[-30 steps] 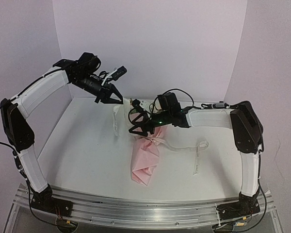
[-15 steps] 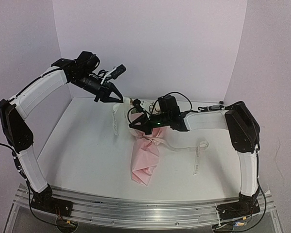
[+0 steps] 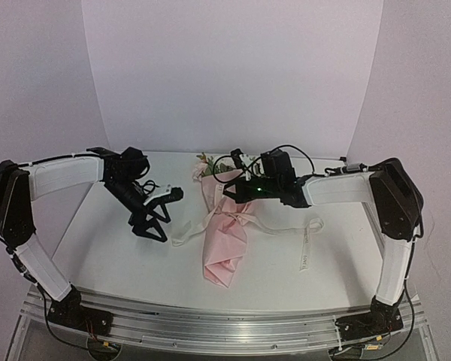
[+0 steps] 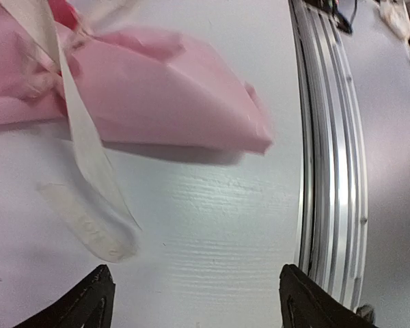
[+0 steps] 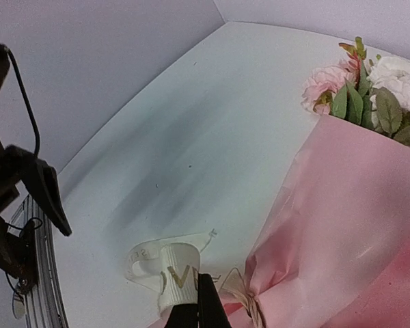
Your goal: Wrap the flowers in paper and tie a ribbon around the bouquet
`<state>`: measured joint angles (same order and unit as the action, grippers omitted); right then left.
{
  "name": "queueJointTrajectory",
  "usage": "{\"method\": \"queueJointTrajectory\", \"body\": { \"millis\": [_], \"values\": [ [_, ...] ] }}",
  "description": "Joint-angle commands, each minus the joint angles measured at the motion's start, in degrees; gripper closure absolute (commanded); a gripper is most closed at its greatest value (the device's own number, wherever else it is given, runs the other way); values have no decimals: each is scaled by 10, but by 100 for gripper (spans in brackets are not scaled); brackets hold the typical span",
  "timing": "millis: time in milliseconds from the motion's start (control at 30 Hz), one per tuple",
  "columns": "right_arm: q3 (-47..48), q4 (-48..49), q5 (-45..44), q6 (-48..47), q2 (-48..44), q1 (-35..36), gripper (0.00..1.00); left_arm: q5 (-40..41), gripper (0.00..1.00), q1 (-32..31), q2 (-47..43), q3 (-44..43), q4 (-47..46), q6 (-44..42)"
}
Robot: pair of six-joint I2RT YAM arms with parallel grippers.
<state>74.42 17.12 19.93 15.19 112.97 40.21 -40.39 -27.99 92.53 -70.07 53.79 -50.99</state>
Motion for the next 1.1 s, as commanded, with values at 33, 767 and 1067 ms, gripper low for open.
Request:
{"method": "queueJointTrajectory", "body": {
  "millis": [33, 767, 1067],
  "values": [
    [-14, 17, -39, 40, -32, 8, 100, 25, 11, 3, -17, 1, -72, -109],
    [-4, 62, 11, 48, -17, 11, 100, -196, 38, -23, 226, -38, -628, 352],
    [-8, 64, 31, 39, -19, 11, 100, -201, 53, -23, 241, -22, -664, 367]
  ]
}}
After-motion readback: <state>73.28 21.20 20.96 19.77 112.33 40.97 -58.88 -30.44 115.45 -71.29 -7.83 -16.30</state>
